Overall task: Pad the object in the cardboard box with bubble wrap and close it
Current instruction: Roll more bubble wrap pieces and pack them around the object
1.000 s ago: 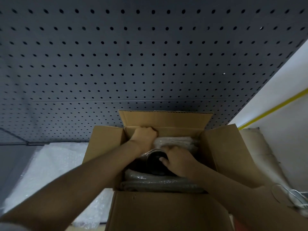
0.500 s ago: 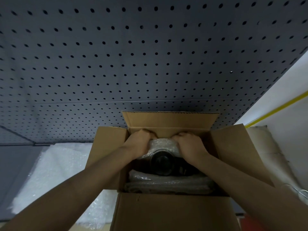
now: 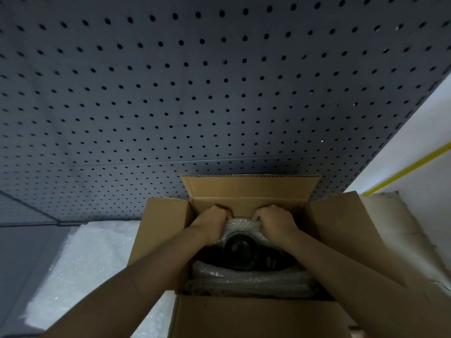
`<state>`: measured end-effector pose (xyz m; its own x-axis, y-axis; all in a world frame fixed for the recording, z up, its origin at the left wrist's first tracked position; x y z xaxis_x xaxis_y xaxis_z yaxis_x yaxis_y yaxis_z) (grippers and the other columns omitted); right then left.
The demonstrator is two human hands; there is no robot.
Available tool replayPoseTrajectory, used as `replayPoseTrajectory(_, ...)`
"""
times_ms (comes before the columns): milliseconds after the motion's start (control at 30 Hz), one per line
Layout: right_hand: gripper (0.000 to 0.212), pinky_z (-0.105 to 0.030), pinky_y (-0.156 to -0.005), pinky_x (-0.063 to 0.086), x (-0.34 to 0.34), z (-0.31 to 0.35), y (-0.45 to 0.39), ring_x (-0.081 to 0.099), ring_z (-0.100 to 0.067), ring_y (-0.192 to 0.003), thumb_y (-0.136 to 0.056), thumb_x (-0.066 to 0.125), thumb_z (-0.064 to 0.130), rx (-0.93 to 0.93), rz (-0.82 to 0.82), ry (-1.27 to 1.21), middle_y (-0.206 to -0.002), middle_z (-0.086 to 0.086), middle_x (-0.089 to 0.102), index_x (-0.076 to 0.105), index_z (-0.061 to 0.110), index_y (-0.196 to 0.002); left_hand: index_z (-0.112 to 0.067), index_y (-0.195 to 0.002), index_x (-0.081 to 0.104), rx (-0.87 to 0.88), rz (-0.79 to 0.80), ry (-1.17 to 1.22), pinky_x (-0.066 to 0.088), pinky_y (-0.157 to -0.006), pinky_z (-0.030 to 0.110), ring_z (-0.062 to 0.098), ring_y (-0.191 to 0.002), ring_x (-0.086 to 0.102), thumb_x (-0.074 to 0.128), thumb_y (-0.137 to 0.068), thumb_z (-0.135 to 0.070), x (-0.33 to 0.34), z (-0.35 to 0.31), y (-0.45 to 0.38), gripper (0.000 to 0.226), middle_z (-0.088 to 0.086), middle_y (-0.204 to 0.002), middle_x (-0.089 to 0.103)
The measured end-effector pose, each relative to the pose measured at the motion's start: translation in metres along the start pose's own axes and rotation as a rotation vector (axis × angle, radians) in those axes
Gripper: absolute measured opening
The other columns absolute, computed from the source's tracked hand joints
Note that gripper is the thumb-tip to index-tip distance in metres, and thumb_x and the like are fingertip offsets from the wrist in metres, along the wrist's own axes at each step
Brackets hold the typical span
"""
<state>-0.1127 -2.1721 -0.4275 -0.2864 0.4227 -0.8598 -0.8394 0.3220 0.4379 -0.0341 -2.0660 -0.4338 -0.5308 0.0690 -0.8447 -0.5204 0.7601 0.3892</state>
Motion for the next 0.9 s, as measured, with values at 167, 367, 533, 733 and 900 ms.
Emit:
replayPoseTrajectory(167, 0.033, -0.032, -0.091, 0.051, -0.011, -0.012, 0.02, 0.059, -0.014, -0.107, -0.085, 0.054, 0.004, 0.032, -0.083, -0.196, -0.12, 0.004, 0.063, 0.067, 0.027, -0.104, -0.023, -0.118, 0.062, -0.068, -0.064, -0.05, 0.049, -0.095, 0.031, 0.019, -0.113, 0.059, 0.052, -0.082, 0.004, -0.019, 0.011, 0.017, 0.046, -0.002, -0.125, 0.062)
replayPoseTrajectory(367, 0.032, -0.018, -0.089, 0.047, -0.03, 0.0, 0.042, 0.06, -0.005, -0.1, -0.079, 0.07, 0.008, -0.041, -0.128, -0.406, -0.113, 0.005, 0.067, 0.068, 0.02, -0.109, -0.021, -0.113, 0.062, -0.101, -0.122, -0.004, 0.05, -0.093, 0.033, 0.017, -0.108, 0.059, 0.064, -0.077, -0.002, -0.048, 0.014, 0.044, 0.041, -0.001, -0.119, 0.062)
replayPoseTrajectory(533, 0.034, -0.019, -0.087, 0.048, -0.037, 0.034, 0.056, 0.059, -0.006, -0.097, -0.075, 0.077, 0.012, -0.107, -0.09, -0.521, -0.102, 0.006, 0.061, 0.067, 0.023, -0.105, -0.029, -0.114, 0.061, -0.072, -0.22, -0.044, 0.042, -0.073, 0.012, 0.008, -0.108, 0.059, 0.066, -0.081, -0.018, -0.074, 0.007, 0.078, 0.035, -0.011, -0.112, 0.061)
replayPoseTrajectory(733, 0.035, -0.025, -0.091, 0.049, -0.043, 0.077, 0.068, 0.058, -0.009, -0.102, -0.079, 0.072, 0.008, -0.126, -0.109, -0.422, -0.11, 0.004, 0.062, 0.065, 0.022, -0.111, -0.025, -0.102, 0.067, -0.094, -0.336, -0.097, 0.049, -0.084, 0.025, 0.015, -0.094, 0.065, 0.057, -0.087, -0.022, -0.101, 0.023, 0.125, 0.018, -0.008, -0.099, 0.069)
replayPoseTrajectory(900, 0.033, -0.032, -0.09, 0.052, -0.046, 0.118, 0.071, 0.059, -0.013, -0.102, -0.081, 0.069, 0.007, -0.11, -0.146, -0.239, -0.111, 0.004, 0.062, 0.064, 0.024, -0.11, -0.023, -0.115, 0.062, -0.18, -0.381, -0.174, 0.053, -0.082, 0.032, 0.022, -0.095, 0.065, 0.051, -0.089, -0.016, -0.119, 0.064, 0.161, 0.029, 0.0, -0.112, 0.065)
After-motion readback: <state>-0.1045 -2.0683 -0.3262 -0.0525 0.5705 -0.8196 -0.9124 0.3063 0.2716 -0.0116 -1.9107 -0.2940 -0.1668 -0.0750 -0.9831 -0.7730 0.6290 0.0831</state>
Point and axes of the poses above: each hand's wrist, its own y-axis away from the middle knuckle, its own x-axis out of the palm, z = x × y, the point moved 9 cm from there along -y, towards the middle knuckle
